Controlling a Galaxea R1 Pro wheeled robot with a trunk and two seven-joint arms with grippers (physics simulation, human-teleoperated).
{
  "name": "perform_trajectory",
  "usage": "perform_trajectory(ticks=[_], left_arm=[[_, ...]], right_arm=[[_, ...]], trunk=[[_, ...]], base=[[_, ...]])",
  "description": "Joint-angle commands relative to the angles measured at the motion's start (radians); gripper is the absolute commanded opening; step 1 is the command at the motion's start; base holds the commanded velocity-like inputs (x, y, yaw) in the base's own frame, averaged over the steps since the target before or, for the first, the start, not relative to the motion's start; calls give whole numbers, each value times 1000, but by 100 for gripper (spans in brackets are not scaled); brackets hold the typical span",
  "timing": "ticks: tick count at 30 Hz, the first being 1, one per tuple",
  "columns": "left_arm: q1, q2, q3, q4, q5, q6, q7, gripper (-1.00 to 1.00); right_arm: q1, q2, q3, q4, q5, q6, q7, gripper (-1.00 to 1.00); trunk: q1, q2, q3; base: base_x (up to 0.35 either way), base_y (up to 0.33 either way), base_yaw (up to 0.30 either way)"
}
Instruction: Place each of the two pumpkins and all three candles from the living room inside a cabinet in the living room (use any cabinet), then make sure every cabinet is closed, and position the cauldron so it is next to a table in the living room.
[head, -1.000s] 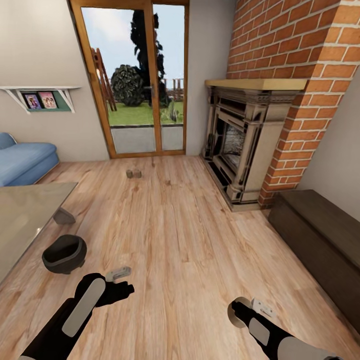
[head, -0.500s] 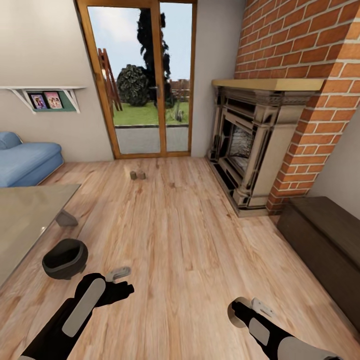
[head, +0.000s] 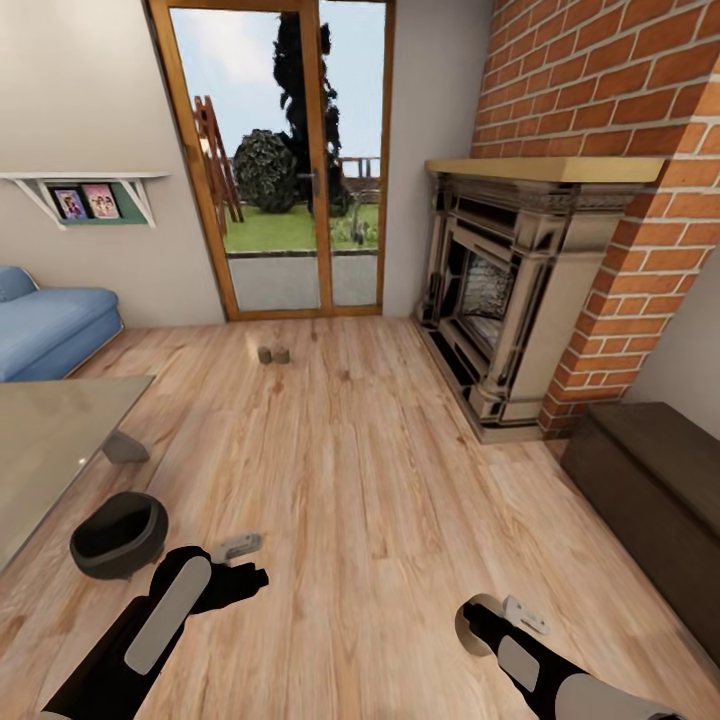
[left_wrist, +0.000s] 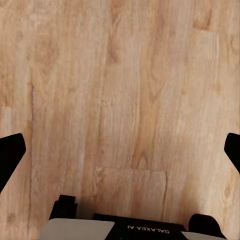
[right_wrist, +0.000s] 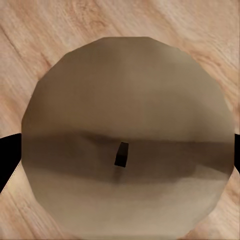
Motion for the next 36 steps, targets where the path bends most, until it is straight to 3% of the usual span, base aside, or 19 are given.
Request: perform_trajectory(ticks=[1, 7, 11, 14, 25, 36], left_arm=[[-1, 1, -2, -1, 10, 0, 10, 100], [-1, 1, -3, -1, 10, -1, 10, 100], [-1, 1, -3, -1, 10, -1, 10, 100], [-1, 1, -3, -1, 10, -1, 10, 100], [-1, 1, -3, -1, 10, 0, 10, 100], [-1, 1, -10, -1, 10, -1, 10, 100]], right_arm=[[-1, 0, 9, -2, -8, -2, -4, -100], [-1, 0, 9, -1, -5, -2, -4, -100], [-1, 0, 13, 0, 52, -2, -7, -100], [-1, 0, 13, 0, 71, -3, -8, -100], [-1, 0, 12, 0, 78, -5, -7, -100], [-1, 0, 12, 0, 78, -3, -7, -100]], trunk=[[0, 0, -1], [0, 0, -1], [0, 0, -1], [0, 0, -1], [0, 0, -1], [0, 0, -1]], base=[[196, 68, 0], [200, 90, 0], [201, 101, 0], [201, 111, 0], [202, 114, 10], [202, 111, 211]])
